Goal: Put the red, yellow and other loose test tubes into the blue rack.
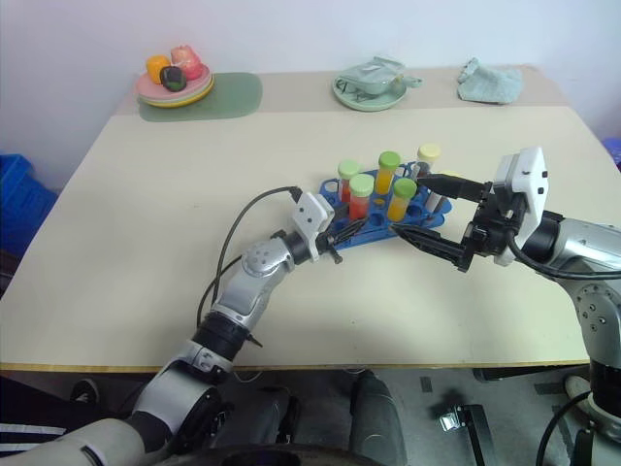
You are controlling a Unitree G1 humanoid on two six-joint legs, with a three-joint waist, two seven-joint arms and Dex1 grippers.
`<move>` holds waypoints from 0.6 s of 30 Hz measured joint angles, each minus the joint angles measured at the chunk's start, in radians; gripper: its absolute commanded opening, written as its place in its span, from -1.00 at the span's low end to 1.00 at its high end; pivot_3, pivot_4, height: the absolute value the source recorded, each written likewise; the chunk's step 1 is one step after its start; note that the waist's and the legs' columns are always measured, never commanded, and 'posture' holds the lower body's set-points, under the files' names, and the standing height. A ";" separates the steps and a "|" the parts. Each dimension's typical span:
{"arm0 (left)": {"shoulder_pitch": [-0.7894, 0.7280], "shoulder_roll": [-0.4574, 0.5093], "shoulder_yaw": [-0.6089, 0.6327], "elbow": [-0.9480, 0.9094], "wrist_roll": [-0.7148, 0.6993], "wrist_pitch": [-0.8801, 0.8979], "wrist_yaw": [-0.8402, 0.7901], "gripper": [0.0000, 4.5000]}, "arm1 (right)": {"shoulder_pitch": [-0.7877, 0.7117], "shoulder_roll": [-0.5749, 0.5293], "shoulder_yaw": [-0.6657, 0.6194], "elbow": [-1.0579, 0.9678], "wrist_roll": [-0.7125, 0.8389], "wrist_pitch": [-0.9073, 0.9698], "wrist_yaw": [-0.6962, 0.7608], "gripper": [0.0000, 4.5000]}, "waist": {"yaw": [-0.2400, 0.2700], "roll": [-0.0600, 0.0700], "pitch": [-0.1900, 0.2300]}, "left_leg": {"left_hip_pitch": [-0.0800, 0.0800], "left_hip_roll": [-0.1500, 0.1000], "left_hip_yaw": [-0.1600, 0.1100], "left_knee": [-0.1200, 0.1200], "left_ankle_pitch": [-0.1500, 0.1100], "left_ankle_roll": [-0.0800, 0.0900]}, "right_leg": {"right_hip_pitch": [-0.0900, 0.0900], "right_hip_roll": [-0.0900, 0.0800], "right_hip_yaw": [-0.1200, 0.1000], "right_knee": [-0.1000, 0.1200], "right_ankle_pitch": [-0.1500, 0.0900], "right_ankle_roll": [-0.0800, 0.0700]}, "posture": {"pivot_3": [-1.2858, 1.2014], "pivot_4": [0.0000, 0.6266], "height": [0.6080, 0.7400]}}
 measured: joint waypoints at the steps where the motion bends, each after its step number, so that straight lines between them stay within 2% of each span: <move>1: 0.003 0.000 0.000 -0.008 -0.002 0.009 0.000 0.24 | 0.000 0.000 0.000 0.000 0.000 0.000 -0.001 1.00 | 0.000 0.000 0.000 | 0.000 0.000 0.000 0.000 0.000 0.000 | 0.000 0.000 0.000 0.000 0.000 0.000 | 0.03 -0.52 1.00; 4: 0.008 -0.001 0.002 -0.021 -0.002 0.022 0.010 0.87 | 0.000 0.000 0.000 0.000 0.000 0.000 -0.001 1.00 | 0.000 0.000 0.000 | 0.000 0.000 0.000 0.000 0.000 0.000 | 0.000 0.000 0.000 0.000 0.000 0.000 | 0.03 -0.52 1.00; 5: 0.008 -0.003 0.003 -0.028 -0.003 0.027 0.012 0.95 | 0.002 0.000 0.000 0.000 -0.002 -0.001 0.000 1.00 | 0.000 0.000 0.000 | 0.000 0.000 0.000 0.000 0.000 0.000 | 0.000 0.000 0.000 0.000 0.000 0.000 | 0.03 -0.52 1.00; 10: 0.035 0.016 0.004 -0.114 -0.017 0.061 0.005 0.95 | 0.006 0.000 -0.001 0.010 -0.010 -0.014 0.008 1.00 | -0.001 0.000 0.000 | 0.000 0.000 0.000 0.000 0.000 0.000 | 0.000 0.000 0.000 0.000 0.000 0.000 | 0.03 -0.52 1.00; 18: 0.173 0.154 0.014 -0.416 -0.059 0.200 -0.039 0.95 | 0.020 -0.001 -0.020 0.088 -0.038 -0.049 0.041 1.00 | 0.001 0.000 0.000 | 0.000 0.000 -0.001 0.000 0.000 0.000 | 0.000 0.000 0.000 0.001 0.000 0.000 | 0.03 -0.52 1.00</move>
